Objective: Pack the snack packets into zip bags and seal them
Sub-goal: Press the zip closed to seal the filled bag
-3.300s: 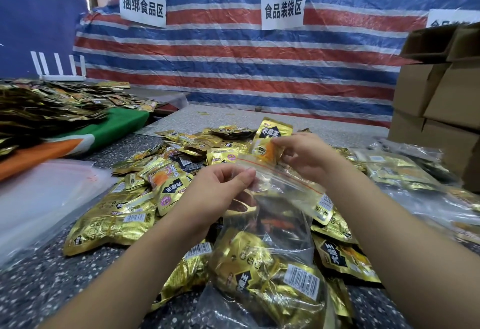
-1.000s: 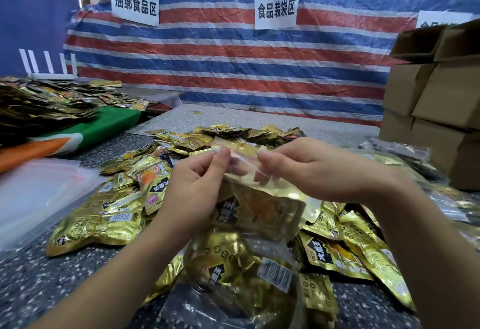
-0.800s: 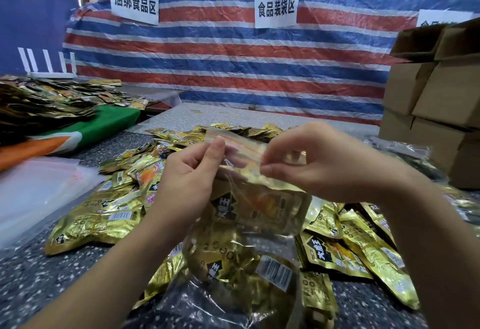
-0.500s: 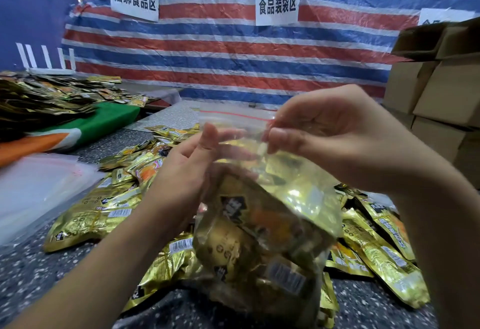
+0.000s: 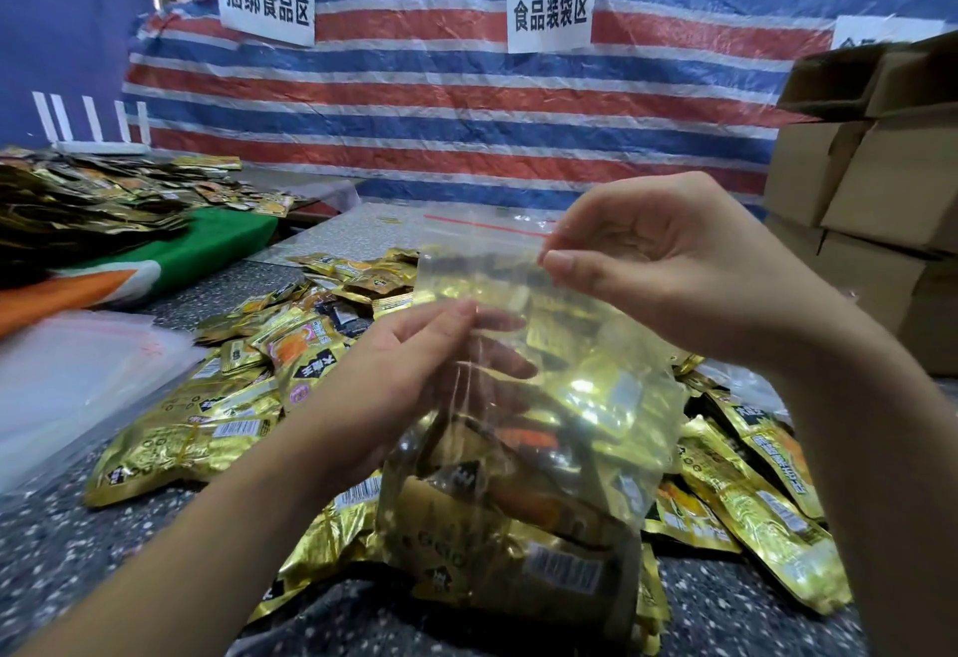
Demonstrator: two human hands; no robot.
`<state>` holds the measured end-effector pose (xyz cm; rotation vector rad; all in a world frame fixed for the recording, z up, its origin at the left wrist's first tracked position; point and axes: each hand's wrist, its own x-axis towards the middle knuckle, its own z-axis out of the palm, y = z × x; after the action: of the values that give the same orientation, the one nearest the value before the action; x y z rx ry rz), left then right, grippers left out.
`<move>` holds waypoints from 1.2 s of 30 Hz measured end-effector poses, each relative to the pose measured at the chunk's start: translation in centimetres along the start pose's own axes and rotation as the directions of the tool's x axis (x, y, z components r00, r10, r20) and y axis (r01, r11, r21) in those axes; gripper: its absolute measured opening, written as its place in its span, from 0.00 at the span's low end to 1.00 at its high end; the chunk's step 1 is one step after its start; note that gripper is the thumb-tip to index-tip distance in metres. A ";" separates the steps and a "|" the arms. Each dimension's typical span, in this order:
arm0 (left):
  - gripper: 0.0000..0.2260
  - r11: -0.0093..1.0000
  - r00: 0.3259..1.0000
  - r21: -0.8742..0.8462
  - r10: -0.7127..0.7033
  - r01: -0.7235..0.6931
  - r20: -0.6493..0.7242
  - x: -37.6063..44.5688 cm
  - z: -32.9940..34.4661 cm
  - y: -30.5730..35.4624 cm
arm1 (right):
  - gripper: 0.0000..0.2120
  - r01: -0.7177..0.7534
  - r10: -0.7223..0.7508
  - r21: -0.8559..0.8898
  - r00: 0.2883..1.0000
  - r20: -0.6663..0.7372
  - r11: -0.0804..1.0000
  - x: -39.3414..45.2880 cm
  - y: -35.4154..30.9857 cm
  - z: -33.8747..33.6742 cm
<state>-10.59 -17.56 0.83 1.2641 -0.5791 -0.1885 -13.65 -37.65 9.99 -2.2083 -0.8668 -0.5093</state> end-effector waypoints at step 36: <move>0.15 0.796 0.904 0.514 0.419 -0.320 -0.086 1.5 2.1 4.0 | 0.11 -0.209 0.202 -0.200 0.978 -0.054 0.957 0.3 -1.3 0.1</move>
<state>-11.08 -18.75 5.40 1.6050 -0.7181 0.4435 -14.40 -36.76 10.70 -2.4369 -0.5790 -0.5527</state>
